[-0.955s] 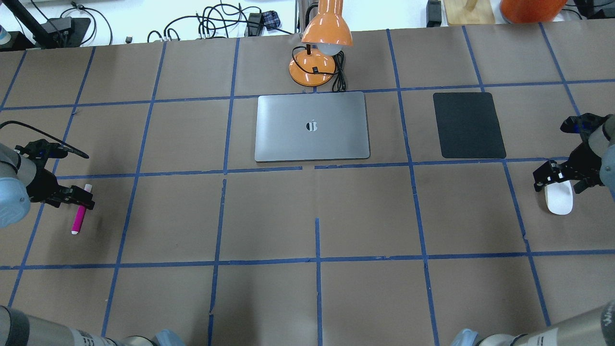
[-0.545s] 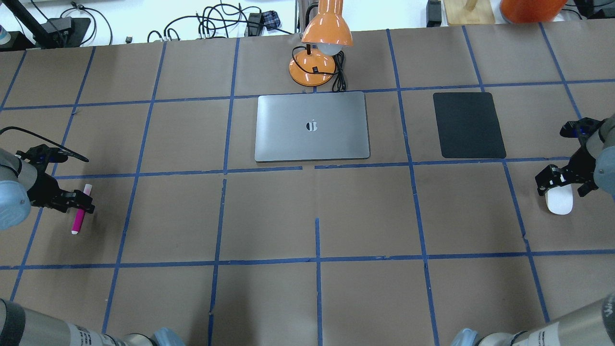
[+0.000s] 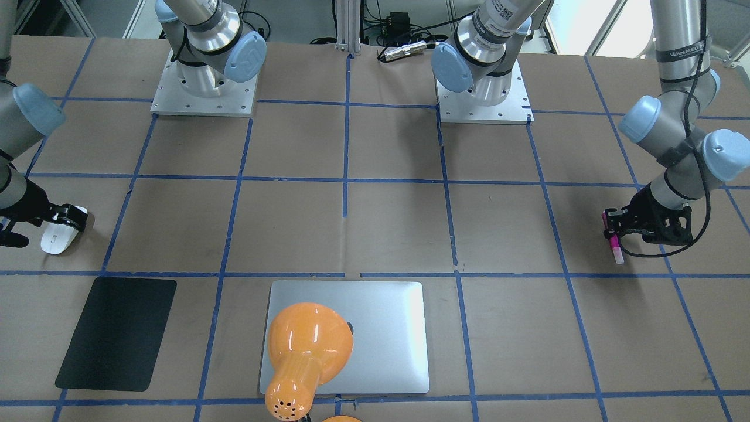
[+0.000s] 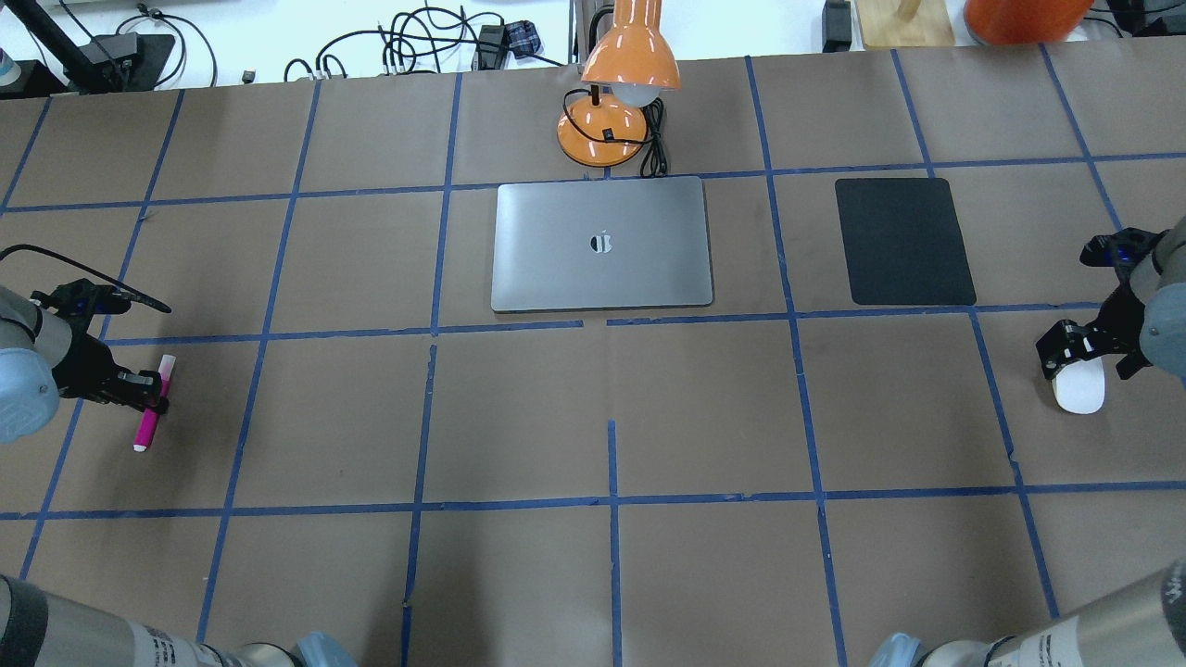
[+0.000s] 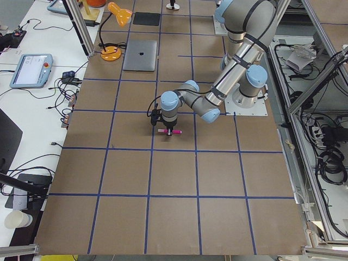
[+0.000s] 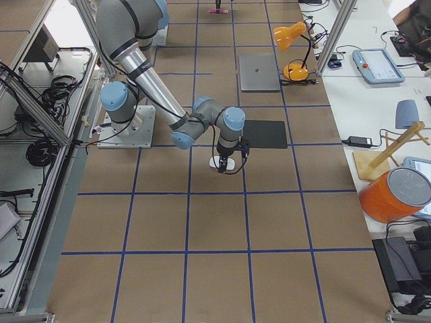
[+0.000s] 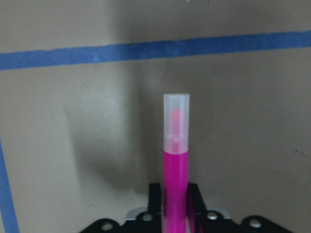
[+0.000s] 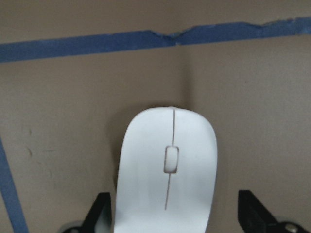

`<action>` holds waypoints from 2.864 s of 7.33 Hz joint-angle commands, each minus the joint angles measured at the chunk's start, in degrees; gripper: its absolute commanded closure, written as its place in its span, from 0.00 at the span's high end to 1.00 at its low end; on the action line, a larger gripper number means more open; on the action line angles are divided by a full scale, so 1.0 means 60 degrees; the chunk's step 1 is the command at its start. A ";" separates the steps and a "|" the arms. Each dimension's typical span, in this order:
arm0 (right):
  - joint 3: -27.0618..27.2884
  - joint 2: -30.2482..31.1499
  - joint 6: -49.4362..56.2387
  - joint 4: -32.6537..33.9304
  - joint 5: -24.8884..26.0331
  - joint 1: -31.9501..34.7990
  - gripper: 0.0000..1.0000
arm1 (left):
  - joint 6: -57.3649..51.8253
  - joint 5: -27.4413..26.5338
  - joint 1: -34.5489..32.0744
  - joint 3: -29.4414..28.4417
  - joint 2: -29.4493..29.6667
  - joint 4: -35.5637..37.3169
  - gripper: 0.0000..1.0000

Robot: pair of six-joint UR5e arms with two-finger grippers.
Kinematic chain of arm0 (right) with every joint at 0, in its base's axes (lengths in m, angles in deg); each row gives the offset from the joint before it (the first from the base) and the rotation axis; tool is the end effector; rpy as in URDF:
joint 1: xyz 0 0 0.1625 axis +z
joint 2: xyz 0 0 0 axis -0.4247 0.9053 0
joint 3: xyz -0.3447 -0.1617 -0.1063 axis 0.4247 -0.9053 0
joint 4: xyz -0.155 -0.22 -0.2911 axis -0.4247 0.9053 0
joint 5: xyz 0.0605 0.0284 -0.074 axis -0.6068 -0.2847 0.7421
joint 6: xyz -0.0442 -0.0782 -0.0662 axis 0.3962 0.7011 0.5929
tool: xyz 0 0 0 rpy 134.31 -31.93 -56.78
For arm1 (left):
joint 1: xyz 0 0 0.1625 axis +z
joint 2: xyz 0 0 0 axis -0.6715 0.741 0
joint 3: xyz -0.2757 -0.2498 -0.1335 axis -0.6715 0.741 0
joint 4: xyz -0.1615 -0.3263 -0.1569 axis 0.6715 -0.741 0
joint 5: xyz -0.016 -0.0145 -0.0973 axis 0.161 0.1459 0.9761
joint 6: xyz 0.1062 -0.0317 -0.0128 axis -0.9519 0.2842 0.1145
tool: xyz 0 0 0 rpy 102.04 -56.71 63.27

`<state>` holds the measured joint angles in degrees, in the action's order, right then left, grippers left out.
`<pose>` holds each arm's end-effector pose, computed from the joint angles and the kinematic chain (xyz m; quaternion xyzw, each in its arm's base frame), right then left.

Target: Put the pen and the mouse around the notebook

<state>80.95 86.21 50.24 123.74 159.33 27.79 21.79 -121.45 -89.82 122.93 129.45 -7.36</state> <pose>-0.1967 -0.4585 0.1510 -0.0423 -0.9968 -0.0575 0.0360 0.2248 -0.4454 0.1438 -0.0335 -0.9992 -0.0121 0.0162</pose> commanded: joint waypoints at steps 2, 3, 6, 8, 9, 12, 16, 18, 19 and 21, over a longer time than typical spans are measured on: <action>-0.0168 0.0169 0.0297 -0.0043 -0.0589 0.0086 0.28 | 0.2633 -0.0148 -0.0349 -0.0372 -0.0486 -0.1029 0.00; -0.0691 0.0459 0.0242 -0.0290 -0.0618 0.0391 0.28 | 0.4040 -0.0105 -0.0903 -0.0752 -0.0808 -0.2038 0.00; -0.3281 -0.0235 -0.1202 -0.1855 -0.1343 0.2731 0.30 | 0.8815 -0.0002 -0.3113 -0.1224 -0.1542 -0.3249 0.00; -0.5025 -0.2048 -0.2691 -0.1831 -0.1266 0.3888 0.33 | 1.1990 -0.0002 -0.4853 -0.1283 -0.1617 -0.3235 0.00; -0.5091 -0.2391 -0.3124 -0.1743 -0.1103 0.4185 0.33 | 1.3908 0.0042 -0.5907 -0.1457 -0.1414 -0.3235 0.00; -0.5165 -0.2774 -0.3113 -0.1713 -0.1102 0.4188 0.34 | 1.9243 0.0569 -0.8562 -0.1532 -0.0799 -0.2958 0.00; -0.5049 -0.2834 -0.3128 -0.1844 -0.0913 0.4173 1.00 | 2.4014 0.0672 -1.0719 -0.2364 0.0490 -0.2165 0.00; -0.5178 -0.2731 -0.3128 -0.2474 -0.0487 0.4144 1.00 | 2.4693 0.0687 -1.0883 -0.2484 0.1091 -0.2005 0.00; -0.5223 -0.2586 -0.3128 -0.2533 -0.0486 0.4144 1.00 | 2.4694 0.0687 -1.1014 -0.2499 0.1180 -0.1874 0.00; -0.5223 -0.2075 -0.3113 -0.3044 -0.0516 0.4144 1.00 | 2.4926 0.0846 -1.1030 -0.2455 0.1210 -0.1829 0.05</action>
<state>49.69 71.82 31.53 107.29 156.24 52.65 170.19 -117.07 -155.82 108.05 136.45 -18.62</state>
